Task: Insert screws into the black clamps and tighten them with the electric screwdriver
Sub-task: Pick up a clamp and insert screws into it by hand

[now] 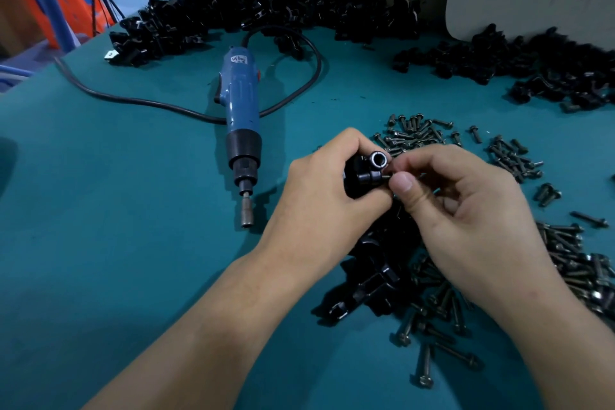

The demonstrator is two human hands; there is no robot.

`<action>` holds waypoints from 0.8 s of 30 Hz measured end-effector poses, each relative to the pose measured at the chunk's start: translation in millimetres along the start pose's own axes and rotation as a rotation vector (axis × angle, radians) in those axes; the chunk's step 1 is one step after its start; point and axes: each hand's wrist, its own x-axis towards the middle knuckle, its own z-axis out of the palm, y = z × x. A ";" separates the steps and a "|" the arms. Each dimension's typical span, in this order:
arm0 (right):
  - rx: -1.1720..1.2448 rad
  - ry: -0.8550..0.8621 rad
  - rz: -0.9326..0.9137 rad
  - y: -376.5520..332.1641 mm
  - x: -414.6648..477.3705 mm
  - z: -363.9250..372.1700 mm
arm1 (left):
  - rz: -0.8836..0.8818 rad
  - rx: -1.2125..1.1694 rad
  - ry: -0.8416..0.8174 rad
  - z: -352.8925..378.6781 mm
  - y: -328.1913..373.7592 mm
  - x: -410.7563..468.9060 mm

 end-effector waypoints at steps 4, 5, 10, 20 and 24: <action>-0.065 -0.046 -0.022 -0.9 -0.4 3.7 | 0.012 0.024 -0.013 0.4 -0.4 0.4; -0.076 -0.048 -0.024 -1.7 -0.3 4.6 | 0.016 0.029 -0.021 1.0 -0.2 0.1; -0.071 -0.063 0.002 -2.6 0.6 6.9 | 0.017 0.038 -0.034 2.6 0.2 -0.1; -0.051 -0.075 -0.023 -2.5 -0.2 4.0 | -0.034 -0.021 -0.050 0.2 -1.2 1.6; -0.040 -0.105 0.008 -3.0 0.0 6.5 | -0.020 -0.025 -0.083 1.0 -0.1 0.9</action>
